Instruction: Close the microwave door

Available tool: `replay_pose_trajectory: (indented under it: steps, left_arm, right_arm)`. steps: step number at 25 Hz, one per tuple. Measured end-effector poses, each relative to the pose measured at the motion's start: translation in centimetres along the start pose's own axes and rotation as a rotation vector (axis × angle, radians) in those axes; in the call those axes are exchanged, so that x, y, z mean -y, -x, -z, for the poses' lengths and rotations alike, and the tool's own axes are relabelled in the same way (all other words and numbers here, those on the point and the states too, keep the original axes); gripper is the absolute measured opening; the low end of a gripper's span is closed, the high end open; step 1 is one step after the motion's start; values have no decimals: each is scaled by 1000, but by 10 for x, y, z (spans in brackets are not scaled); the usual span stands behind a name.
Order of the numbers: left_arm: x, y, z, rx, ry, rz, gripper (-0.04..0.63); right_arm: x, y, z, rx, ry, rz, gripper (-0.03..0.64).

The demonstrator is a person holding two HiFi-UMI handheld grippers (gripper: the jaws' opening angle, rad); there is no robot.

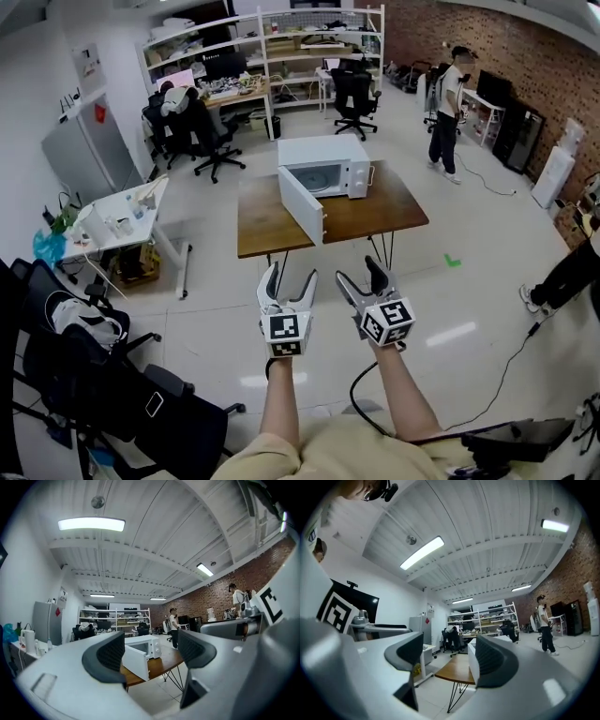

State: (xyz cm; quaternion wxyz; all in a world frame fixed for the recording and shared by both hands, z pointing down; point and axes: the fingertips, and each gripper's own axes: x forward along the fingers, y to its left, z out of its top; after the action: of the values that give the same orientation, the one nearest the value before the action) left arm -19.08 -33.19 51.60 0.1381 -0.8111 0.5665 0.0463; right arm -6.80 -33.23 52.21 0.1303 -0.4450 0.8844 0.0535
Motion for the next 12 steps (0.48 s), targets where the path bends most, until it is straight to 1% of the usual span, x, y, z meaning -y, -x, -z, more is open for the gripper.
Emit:
replay_pose_trajectory:
  steps: [2,5,7,9,12]
  left_arm:
    - [-16,-21,29,-34,40,-2,356]
    - [-18,-51,54,-56,80,4,356]
    - [-18,-74,68,-60,69,16,356]
    - [-25,-102,79,-60,35,22,357]
    - [-34,-151,83,-65,5,-14,356]
  right_arm:
    - [8,-21,22,-31,8,-7,337]
    - [38,-37,38,-37,3,12,337]
    - [63,-51,48,-29,-13,28,336]
    - [85,-73,62,-24,-32,29,336]
    - [129,-105,75,-15,-56,5,336]
